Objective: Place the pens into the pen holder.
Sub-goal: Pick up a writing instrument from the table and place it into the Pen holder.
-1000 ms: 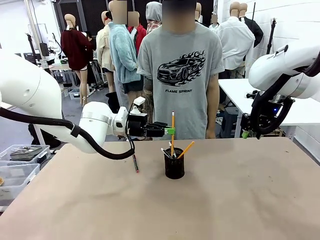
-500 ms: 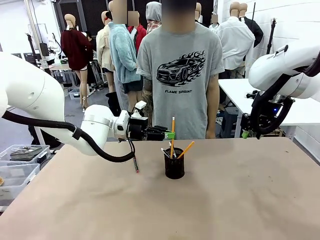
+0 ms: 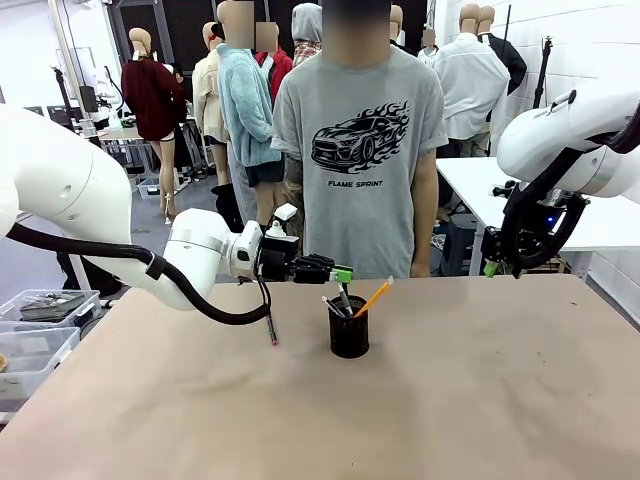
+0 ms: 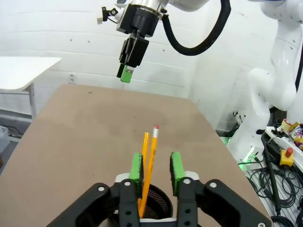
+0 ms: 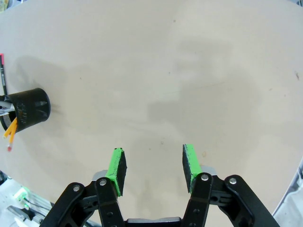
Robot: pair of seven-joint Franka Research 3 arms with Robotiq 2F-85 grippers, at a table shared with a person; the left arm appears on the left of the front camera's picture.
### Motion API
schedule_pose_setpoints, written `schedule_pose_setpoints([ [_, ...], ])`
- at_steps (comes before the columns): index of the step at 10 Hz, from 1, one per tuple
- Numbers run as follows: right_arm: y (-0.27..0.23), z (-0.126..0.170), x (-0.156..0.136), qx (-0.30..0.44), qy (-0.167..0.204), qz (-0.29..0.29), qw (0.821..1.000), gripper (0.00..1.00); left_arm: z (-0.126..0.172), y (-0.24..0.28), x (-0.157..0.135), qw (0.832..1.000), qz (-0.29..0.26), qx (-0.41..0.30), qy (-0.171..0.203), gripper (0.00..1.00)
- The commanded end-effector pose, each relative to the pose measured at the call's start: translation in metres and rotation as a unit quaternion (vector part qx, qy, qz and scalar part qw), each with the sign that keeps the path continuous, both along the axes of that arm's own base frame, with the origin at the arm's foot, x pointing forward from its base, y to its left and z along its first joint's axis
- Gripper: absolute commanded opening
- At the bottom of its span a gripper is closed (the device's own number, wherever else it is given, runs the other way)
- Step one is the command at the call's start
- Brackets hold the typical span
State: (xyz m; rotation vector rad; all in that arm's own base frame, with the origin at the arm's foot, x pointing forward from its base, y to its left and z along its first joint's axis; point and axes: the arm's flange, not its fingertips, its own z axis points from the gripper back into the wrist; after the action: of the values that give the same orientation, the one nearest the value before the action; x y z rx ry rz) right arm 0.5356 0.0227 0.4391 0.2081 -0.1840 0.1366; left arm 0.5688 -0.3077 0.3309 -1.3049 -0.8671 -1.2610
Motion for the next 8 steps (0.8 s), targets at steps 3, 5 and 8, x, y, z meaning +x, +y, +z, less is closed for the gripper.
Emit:
schedule_pose_setpoints([
  [3,-0.001,-0.001,0.001,0.01,-0.001,0.006,1.0,0.61,0.021,0.001,-0.008,0.999,0.008,0.005,-0.035,0.71],
  [5,-0.001,-0.001,0.001,0.01,-0.001,0.006,1.0,0.61,0.059,0.011,-0.033,0.996,0.032,0.027,-0.084,0.71],
  [8,-0.001,-0.001,0.001,0.01,-0.001,0.006,1.0,0.61,0.131,0.042,-0.077,0.98,0.14,0.11,-0.093,0.71],
])
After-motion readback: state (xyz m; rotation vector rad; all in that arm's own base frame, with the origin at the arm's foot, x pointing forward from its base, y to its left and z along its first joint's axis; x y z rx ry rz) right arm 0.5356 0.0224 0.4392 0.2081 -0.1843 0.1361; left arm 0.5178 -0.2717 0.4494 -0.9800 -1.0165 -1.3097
